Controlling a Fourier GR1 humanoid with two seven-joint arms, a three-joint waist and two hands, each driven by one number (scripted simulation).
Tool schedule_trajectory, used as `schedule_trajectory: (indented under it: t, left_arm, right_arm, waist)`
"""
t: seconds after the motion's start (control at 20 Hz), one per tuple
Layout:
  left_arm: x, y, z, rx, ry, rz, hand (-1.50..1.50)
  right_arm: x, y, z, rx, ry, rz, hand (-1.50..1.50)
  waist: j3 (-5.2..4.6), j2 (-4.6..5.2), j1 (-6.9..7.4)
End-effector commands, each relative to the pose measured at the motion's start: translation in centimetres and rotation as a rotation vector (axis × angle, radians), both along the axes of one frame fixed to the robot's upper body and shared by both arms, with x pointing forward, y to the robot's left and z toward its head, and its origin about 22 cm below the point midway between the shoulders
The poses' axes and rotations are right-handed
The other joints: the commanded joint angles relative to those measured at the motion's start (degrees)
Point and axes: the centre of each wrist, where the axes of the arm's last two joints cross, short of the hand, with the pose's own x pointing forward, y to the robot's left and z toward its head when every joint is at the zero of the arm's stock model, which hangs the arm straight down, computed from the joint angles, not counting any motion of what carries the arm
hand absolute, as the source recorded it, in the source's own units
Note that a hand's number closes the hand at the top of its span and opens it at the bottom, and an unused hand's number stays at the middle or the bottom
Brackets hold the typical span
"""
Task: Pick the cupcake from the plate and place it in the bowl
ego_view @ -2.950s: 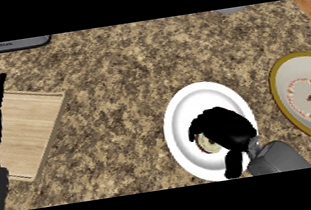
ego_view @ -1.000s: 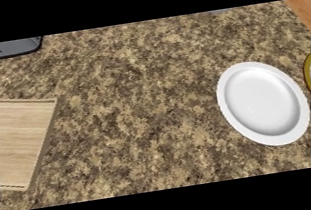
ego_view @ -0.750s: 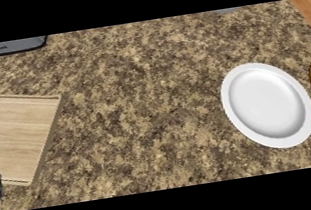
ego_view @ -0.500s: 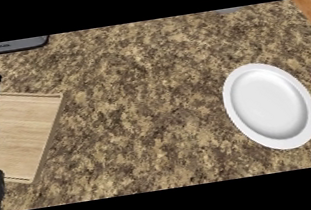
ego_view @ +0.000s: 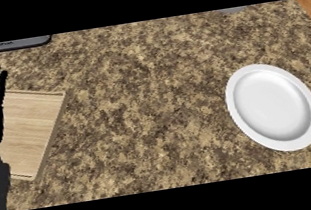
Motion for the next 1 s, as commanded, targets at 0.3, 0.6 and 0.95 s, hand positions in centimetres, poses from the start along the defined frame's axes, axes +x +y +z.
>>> schedule_trajectory:
  t: [0.3, 0.6, 0.95]
  left_arm:
    - [0.0, -1.8, 1.4, -0.001, -0.004, -0.009, 0.0]
    - [-0.7, -1.2, 0.4, 0.007, -0.015, -0.031, 0.0]
    - [0.7, -0.9, 0.2, 0.006, -0.013, -0.002, 0.0]
  right_arm:
    - [6.9, 8.3, -6.1, 0.035, 0.091, 0.034, 1.5]
    - [10.2, 8.3, -11.1, -0.097, 0.158, -0.055, 1.5]
    - [12.7, 8.4, -17.2, 0.121, 0.214, -0.17, -1.5]
  waist:
    - [0.11, -0.07, 0.33]
    - [0.15, 0.1, 0.72]
    - [0.14, 0.13, 0.14]
